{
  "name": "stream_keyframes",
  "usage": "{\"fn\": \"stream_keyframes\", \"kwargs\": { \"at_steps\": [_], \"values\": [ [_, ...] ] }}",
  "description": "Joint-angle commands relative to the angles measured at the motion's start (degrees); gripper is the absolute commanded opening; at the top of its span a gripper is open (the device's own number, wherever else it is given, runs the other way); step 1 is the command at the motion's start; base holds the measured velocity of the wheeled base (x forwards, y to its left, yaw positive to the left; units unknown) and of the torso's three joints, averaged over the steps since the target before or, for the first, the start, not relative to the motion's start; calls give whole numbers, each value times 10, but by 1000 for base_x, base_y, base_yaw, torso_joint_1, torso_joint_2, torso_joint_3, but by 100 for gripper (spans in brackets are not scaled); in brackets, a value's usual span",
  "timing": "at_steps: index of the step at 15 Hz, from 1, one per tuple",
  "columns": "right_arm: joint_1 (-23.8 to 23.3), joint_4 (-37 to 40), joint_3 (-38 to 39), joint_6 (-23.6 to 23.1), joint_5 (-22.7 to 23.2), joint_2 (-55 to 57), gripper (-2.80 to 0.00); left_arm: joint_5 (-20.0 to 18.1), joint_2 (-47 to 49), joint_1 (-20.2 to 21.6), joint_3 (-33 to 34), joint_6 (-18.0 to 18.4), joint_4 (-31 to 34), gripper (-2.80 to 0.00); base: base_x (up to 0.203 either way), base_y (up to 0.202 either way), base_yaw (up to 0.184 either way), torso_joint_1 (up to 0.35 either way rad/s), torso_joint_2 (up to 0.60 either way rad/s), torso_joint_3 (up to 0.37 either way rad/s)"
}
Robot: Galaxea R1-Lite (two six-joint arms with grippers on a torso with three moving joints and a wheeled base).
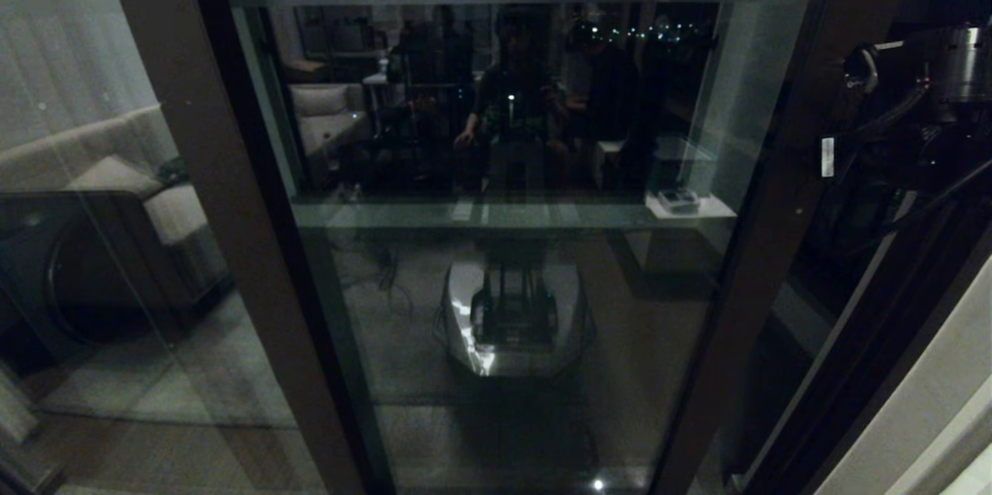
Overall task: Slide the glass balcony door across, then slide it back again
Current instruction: Close the slid door
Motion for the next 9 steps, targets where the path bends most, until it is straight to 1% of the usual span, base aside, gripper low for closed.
{"fn": "stream_keyframes", "kwargs": {
  "at_steps": [1,3,6,7,9],
  "values": [
    [-27,0,13,-2,7,-19,0,0,0,0,0,0,0,-280,0,0,0,0,0,0],
    [-52,2,43,-4,26,-43,0,0,0,0,0,0,0,-280,0,0,0,0,0,0],
    [-87,8,89,-1,73,-81,0,0,0,0,0,0,0,-280,0,0,0,0,0,0],
    [-96,11,95,2,82,-86,0,0,0,0,0,0,0,-280,0,0,0,0,0,0],
    [-106,33,87,3,82,-86,0,0,0,0,0,0,0,-280,0,0,0,0,0,0]
  ]
}}
